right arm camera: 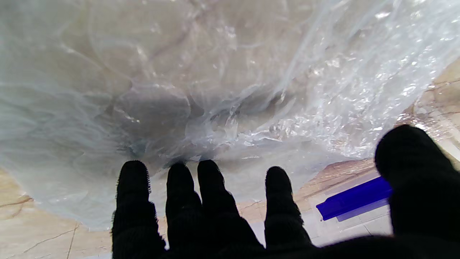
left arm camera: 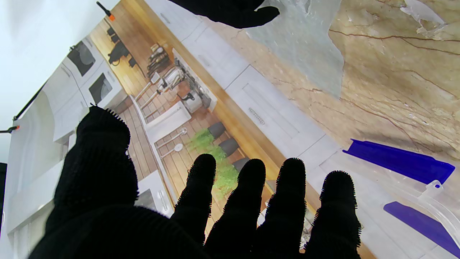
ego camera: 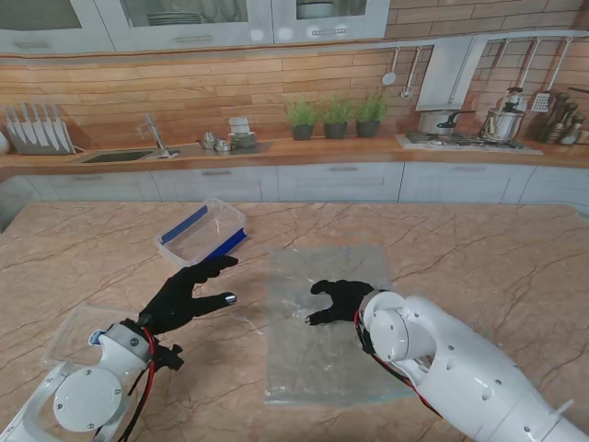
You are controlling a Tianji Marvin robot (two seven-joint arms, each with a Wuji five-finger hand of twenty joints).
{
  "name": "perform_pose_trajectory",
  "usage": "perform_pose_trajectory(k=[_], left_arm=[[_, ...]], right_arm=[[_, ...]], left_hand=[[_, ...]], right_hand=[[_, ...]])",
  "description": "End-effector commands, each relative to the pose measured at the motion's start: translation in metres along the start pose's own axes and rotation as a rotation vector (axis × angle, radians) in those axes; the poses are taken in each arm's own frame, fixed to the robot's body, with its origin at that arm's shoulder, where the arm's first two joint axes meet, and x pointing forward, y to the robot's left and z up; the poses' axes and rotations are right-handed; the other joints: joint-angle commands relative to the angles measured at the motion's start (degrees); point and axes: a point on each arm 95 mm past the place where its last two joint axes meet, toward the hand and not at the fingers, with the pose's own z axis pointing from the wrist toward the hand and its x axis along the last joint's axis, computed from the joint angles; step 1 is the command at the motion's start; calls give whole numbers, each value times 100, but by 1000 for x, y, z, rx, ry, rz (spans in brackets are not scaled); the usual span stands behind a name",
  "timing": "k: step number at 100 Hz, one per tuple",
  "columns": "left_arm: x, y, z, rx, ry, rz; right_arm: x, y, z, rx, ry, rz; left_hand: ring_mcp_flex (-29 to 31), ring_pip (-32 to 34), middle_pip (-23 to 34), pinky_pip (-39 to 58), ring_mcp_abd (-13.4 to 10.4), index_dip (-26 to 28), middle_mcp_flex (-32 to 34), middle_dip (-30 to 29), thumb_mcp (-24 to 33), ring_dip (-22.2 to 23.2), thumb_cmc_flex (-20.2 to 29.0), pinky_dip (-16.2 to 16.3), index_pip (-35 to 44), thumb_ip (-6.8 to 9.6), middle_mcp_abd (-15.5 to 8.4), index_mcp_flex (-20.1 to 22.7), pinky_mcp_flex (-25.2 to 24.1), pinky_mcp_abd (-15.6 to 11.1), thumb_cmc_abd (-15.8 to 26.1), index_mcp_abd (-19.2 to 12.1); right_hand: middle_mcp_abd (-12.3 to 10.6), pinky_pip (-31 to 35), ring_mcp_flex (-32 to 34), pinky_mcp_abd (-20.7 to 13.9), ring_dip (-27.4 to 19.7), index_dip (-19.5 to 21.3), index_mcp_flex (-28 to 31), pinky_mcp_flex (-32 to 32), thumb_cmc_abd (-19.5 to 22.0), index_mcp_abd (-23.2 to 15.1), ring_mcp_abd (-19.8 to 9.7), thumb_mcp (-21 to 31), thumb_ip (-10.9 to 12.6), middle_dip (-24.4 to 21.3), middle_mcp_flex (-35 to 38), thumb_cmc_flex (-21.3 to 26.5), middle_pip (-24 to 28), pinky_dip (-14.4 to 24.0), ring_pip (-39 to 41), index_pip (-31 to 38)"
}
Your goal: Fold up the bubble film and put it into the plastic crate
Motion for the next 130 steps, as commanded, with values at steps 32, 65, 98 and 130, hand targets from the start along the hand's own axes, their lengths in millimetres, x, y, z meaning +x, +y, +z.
perform_pose_trajectory(k=[32, 65, 98, 130], left_arm=[[2, 2, -2, 0, 8, -17], [16, 7, 1, 94, 101, 36], [30, 21, 61, 161, 100, 117], [11, 34, 116, 122, 7, 381]], right_arm=[[10, 6, -11, -82, 43, -7], [-2, 14, -18, -215, 60, -45], [-41, 33, -20, -371, -22, -59], [-82, 43, -5, -460, -150, -48]], left_hand=[[84, 14, -58, -50, -4, -7, 81, -14, -116, 36, 7, -16, -138, 123, 64, 36, 23, -372, 230, -73], [174, 176, 10, 650, -122, 82, 103, 55, -102, 105, 32, 290, 7, 130, -141, 21, -1, 27, 203, -219], [451, 1523, 1497, 4581, -140, 457, 249, 1413, 702, 1101, 165, 644, 837, 125, -347, 287, -306, -218, 5, -112], [1587, 4553, 3425, 6929, -526, 736, 643, 3355, 3404, 2981, -25, 1616, 1982, 3, -576, 483, 1019, -573, -512, -202]], right_hand=[[118, 133, 124, -36, 125, -16, 105, -4, 289, 69, 164, -144, -21, 90, 73, 130, 186, 125, 265, 38], [64, 127, 192, -29, 123, 36, 198, 25, 151, 68, 101, -95, -5, 139, 184, 204, 303, 121, 315, 167], [71, 163, 350, -31, 180, 512, 684, 147, 98, -362, 53, -330, 4, 250, 370, 863, 559, 109, 552, 682], [72, 1820, 1255, -218, 1372, 622, 794, 912, -405, -1034, 108, -260, 78, 737, 878, 1355, 1694, 754, 2478, 1208]])
